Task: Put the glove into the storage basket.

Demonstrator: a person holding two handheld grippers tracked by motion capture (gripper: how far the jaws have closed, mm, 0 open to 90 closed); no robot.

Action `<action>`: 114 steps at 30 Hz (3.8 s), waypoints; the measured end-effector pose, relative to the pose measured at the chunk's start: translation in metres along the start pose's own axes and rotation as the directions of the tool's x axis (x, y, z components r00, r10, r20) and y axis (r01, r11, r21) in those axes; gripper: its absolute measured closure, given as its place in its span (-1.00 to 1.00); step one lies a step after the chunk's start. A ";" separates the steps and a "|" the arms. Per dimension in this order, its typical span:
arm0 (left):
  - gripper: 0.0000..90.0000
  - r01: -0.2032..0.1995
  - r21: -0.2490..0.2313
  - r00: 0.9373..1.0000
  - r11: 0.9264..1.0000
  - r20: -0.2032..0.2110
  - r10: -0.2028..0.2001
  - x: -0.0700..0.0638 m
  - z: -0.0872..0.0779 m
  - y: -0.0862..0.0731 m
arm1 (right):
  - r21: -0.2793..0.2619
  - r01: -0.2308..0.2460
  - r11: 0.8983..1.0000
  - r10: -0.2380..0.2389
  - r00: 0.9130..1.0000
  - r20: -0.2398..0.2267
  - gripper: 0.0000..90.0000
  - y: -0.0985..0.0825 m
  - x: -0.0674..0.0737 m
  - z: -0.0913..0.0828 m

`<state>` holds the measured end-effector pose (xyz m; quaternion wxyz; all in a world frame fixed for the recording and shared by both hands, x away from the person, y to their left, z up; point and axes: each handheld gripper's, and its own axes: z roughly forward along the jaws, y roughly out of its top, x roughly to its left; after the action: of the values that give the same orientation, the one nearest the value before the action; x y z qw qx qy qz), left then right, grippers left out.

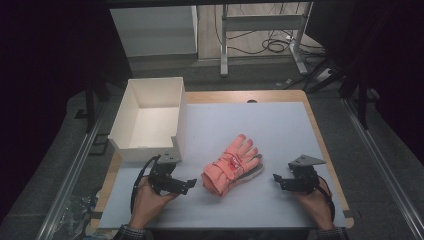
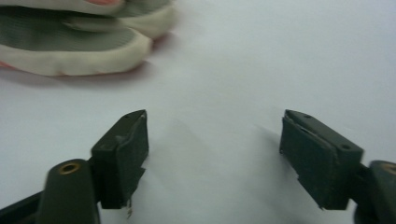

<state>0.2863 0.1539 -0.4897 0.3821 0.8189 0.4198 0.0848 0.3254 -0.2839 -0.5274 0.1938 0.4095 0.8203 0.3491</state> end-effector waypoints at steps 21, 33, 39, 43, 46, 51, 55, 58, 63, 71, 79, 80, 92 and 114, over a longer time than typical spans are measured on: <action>-1.00 -0.126 0.083 0.990 0.988 0.068 0.121 -0.051 0.018 0.073 | 0.025 0.008 1.000 -0.008 1.000 0.017 -0.73 -0.001 -0.003 0.003; -1.00 -0.173 0.169 0.985 0.970 0.038 0.169 -0.072 0.074 0.084 | 0.020 0.012 1.000 -0.012 1.000 0.020 -0.73 -0.002 -0.003 0.003; -1.00 -0.202 0.250 0.979 0.947 0.011 0.206 -0.077 0.101 0.077 | 0.019 0.013 1.000 -0.013 1.000 0.020 -0.73 -0.002 -0.003 0.003; -1.00 -0.203 0.277 0.978 0.939 0.008 0.209 -0.075 0.110 0.073 | 0.019 0.014 1.000 -0.014 1.000 0.020 -0.73 -0.002 -0.003 0.003; -1.00 -0.211 0.300 0.976 0.930 0.014 0.217 -0.074 0.118 0.066 | 0.019 0.013 1.000 -0.014 1.000 0.020 -0.73 -0.002 -0.003 0.003; -0.94 -0.210 0.302 0.977 0.930 0.022 0.213 -0.074 0.121 0.062 | 0.019 0.013 1.000 -0.014 1.000 0.020 -0.73 -0.002 -0.003 0.003; -0.78 -0.241 0.326 0.970 0.914 0.043 0.240 -0.076 0.123 0.060 | 0.019 0.013 1.000 -0.013 1.000 0.020 -0.73 -0.002 -0.003 0.003; -0.54 -0.239 0.325 0.970 0.915 0.044 0.238 -0.076 0.120 0.061 | 0.019 0.013 1.000 -0.014 1.000 0.020 -0.73 -0.002 -0.003 0.003; -0.17 -0.223 0.291 0.975 0.930 0.066 0.213 -0.075 0.115 0.061 | 0.019 0.014 1.000 -0.015 1.000 0.021 -0.73 -0.002 -0.003 0.003; 0.06 -0.219 0.238 0.974 0.946 0.115 0.196 -0.066 0.106 0.060 | 0.018 0.013 1.000 -0.014 1.000 0.020 -0.73 -0.002 -0.003 0.003; 0.11 -0.212 0.238 0.976 0.948 0.106 0.191 -0.062 0.100 0.067 | 0.018 0.013 1.000 -0.013 1.000 0.020 -0.73 -0.002 -0.003 0.003; 0.11 -0.211 0.232 0.976 0.949 0.103 0.192 -0.062 0.098 0.070 | 0.018 0.013 1.000 -0.013 1.000 0.020 -0.73 -0.002 -0.002 0.003; 0.10 -0.188 0.229 0.982 0.955 0.056 0.180 -0.054 0.083 0.089 | 0.018 0.011 1.000 -0.012 1.000 0.020 -0.73 -0.002 -0.002 0.003; 0.08 -0.142 0.202 0.987 0.969 -0.040 0.153 -0.022 0.051 0.157 | 0.017 0.008 1.000 -0.009 1.000 0.018 -0.73 -0.002 -0.002 0.003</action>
<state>0.3931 0.0530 -0.4118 0.2795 0.8790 0.3747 0.0933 0.3275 -0.2854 -0.5313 0.1992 0.4108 0.8231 0.3378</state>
